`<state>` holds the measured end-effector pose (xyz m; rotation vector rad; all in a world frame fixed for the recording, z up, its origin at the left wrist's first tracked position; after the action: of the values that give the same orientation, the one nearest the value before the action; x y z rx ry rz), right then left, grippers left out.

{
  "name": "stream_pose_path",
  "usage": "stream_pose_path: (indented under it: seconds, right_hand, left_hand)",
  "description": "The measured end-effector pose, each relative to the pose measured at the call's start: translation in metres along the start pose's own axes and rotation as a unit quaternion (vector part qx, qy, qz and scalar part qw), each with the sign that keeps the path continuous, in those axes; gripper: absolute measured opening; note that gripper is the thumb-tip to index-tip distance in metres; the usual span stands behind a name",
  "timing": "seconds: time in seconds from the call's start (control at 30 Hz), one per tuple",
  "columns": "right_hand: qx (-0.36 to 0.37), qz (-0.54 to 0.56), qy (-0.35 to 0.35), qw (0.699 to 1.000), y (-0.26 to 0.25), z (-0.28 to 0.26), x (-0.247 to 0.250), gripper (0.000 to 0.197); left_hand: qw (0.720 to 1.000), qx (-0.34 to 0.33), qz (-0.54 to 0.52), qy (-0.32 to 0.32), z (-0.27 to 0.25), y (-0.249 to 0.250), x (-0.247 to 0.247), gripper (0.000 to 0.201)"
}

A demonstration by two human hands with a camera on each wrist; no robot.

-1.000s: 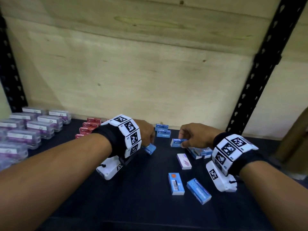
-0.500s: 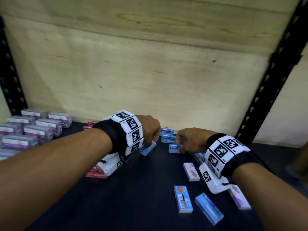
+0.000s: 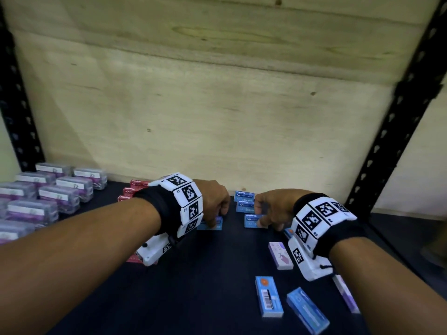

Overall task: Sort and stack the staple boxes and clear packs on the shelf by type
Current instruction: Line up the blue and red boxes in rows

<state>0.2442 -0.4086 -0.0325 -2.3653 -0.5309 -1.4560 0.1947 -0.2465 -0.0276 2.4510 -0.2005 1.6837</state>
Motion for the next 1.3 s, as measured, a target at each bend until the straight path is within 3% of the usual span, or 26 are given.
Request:
stream_pose_path:
  seconds: [0.13, 0.3, 0.73, 1.03, 1.17, 1.3]
  right_hand:
    - [-0.004, -0.001, 0.0, 1.0, -0.007, -0.003, 0.003, 0.024]
    - [-0.005, -0.024, -0.005, 1.0, -0.017, -0.001, 0.003, 0.023]
    - [-0.012, -0.04, -0.005, 0.999, -0.02, 0.009, 0.006, 0.028]
    - [-0.008, -0.033, 0.001, 0.999, -0.018, 0.012, 0.006, 0.033]
    - [-0.026, -0.007, 0.013, 1.0, -0.005, -0.003, 0.004, 0.051]
    - [-0.027, -0.012, 0.019, 0.999, 0.01, -0.023, 0.004, 0.036]
  left_hand:
    - [0.998, 0.04, 0.036, -0.036, -0.001, -0.012, -0.004, 0.02]
    - [0.991, 0.065, 0.112, -0.04, -0.004, -0.012, -0.009, 0.015]
    - [0.989, 0.08, 0.124, 0.002, 0.003, -0.012, -0.007, 0.018]
    - [0.989, 0.075, 0.125, -0.027, 0.011, -0.012, -0.008, 0.017]
    - [0.984, 0.091, 0.149, 0.024, -0.001, -0.007, -0.015, 0.058]
    - [0.985, 0.077, 0.153, 0.031, -0.013, 0.012, -0.018, 0.032]
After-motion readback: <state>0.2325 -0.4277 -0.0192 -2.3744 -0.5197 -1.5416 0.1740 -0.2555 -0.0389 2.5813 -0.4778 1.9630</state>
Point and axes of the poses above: each hand's wrist, its own z-axis towards the middle knuckle, its own x-axis out of the back of the hand, y = z × x, the point moved 2 cm from there along z, towards the middle knuckle, and after that the axes turned 6 degrees about -y, right-handed, at the moved point
